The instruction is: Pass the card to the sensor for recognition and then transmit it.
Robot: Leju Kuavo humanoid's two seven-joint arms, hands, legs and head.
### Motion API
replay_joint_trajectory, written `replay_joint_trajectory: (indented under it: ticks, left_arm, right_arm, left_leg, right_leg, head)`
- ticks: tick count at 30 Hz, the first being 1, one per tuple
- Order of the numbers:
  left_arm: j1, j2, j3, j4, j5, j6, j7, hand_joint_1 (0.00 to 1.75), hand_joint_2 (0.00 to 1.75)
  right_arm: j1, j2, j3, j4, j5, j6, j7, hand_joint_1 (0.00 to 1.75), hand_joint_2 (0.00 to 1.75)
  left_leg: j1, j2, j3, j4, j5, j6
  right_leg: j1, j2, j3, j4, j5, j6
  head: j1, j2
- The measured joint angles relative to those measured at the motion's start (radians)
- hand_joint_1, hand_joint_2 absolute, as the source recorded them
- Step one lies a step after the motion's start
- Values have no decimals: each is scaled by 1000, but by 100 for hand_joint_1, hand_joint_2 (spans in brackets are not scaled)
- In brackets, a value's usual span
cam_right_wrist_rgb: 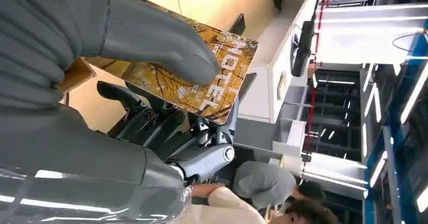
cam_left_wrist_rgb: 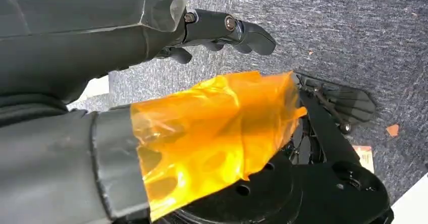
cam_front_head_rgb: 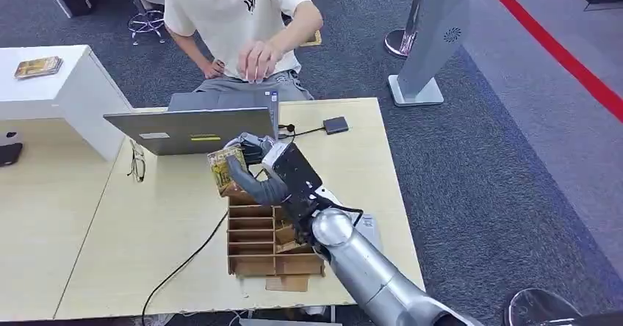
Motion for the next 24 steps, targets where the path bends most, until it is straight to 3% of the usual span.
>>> replay_joint_trajectory:
  ticks: [12,16,24]
  left_arm:
    - [4,0,-9,-33,42,-41,48,0,0]
    - [6,0,-33,-63,69,-37,66,0,0]
    - [18,0,-69,-109,76,-34,72,0,0]
  right_arm:
    - [-50,36,25,95,125,-150,25,175,175]
    - [-58,45,49,109,236,-257,36,175,175]
    - [-72,53,106,127,450,-402,78,175,175]
  left_leg:
    - [0,0,0,0,0,0]
    - [0,-1,-1,0,0,0]
    - [0,-1,-1,0,0,0]
  right_leg:
    - [0,0,0,0,0,0]
    - [0,0,0,0,0,0]
    - [0,-1,0,0,0,0]
  head:
    - [0,0]
    - [0,0]
    - [0,0]
